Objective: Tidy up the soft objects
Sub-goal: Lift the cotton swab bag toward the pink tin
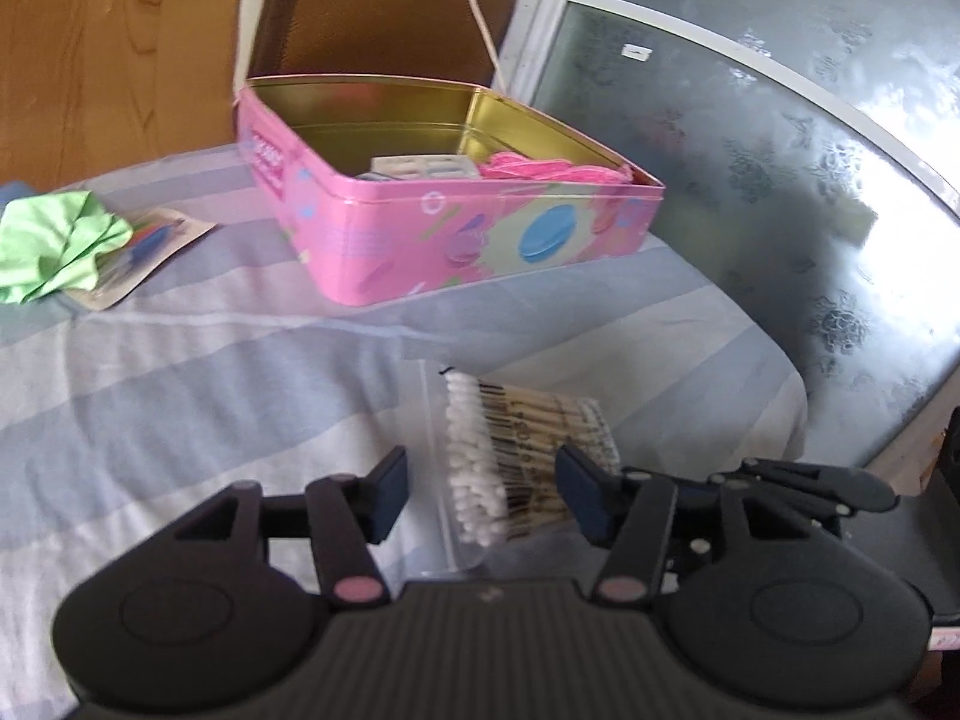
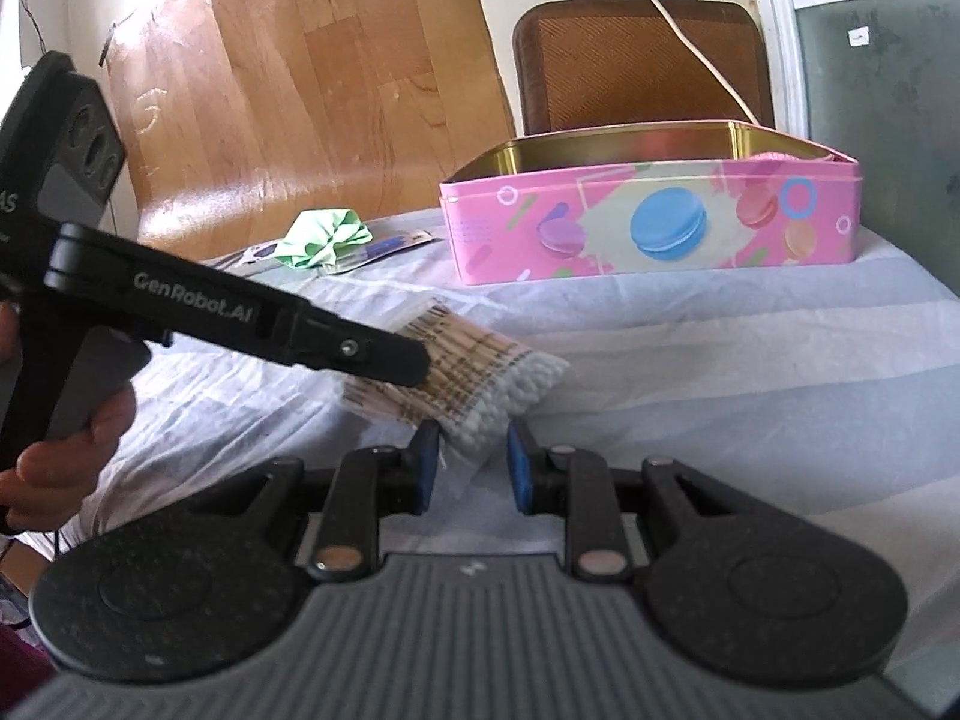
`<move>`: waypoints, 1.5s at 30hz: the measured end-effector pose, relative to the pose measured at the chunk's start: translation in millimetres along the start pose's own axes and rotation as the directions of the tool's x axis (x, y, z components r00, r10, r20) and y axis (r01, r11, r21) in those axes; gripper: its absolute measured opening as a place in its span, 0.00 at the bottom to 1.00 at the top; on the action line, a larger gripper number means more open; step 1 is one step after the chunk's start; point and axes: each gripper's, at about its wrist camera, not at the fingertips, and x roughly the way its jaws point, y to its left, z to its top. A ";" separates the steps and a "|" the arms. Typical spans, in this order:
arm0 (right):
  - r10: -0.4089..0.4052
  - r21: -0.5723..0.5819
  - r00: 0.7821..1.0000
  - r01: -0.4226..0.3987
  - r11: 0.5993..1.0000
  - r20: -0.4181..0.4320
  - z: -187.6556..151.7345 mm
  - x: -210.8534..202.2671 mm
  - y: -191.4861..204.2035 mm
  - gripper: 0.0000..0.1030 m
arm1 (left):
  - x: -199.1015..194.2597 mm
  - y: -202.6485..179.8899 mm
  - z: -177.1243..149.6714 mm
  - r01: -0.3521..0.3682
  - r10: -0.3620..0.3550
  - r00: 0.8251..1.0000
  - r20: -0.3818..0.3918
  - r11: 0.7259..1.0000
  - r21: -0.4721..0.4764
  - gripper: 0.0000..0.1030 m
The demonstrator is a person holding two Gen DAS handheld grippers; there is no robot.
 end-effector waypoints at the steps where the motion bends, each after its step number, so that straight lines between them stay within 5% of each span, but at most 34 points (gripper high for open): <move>1: -0.003 0.000 1.000 0.003 1.000 -0.002 -0.1 -0.3 1.2 0.29 | -1.4 2.1 -0.9 -0.003 0.003 1.000 0.001 1.000 -0.005 0.52; 5: -0.011 -0.004 1.000 0.011 1.000 -0.001 -0.6 -2.0 5.4 0.42 | -5.3 6.4 -3.7 -0.014 0.014 1.000 0.009 1.000 -0.013 0.52; 13: -0.034 -0.003 0.999 0.034 0.999 -0.017 -2.8 -1.9 6.3 0.46 | -13.0 14.9 -7.2 -0.020 0.021 1.000 0.022 0.999 -0.030 0.54; 28: -0.031 -0.013 0.999 0.031 0.999 0.008 -5.4 0.1 7.8 0.56 | -5.8 16.8 -0.8 0.073 -0.074 0.997 -0.012 0.994 -0.081 0.54; 43: -0.019 -0.019 0.999 0.020 1.000 0.041 -5.5 8.0 8.3 0.58 | 8.8 9.4 -1.6 0.068 -0.070 0.997 -0.030 0.996 -0.059 0.53; 45: -0.012 -0.039 0.999 0.014 0.999 0.042 -6.3 7.8 11.2 0.47 | 9.1 6.0 -4.4 0.071 -0.072 0.997 -0.023 0.997 -0.042 0.50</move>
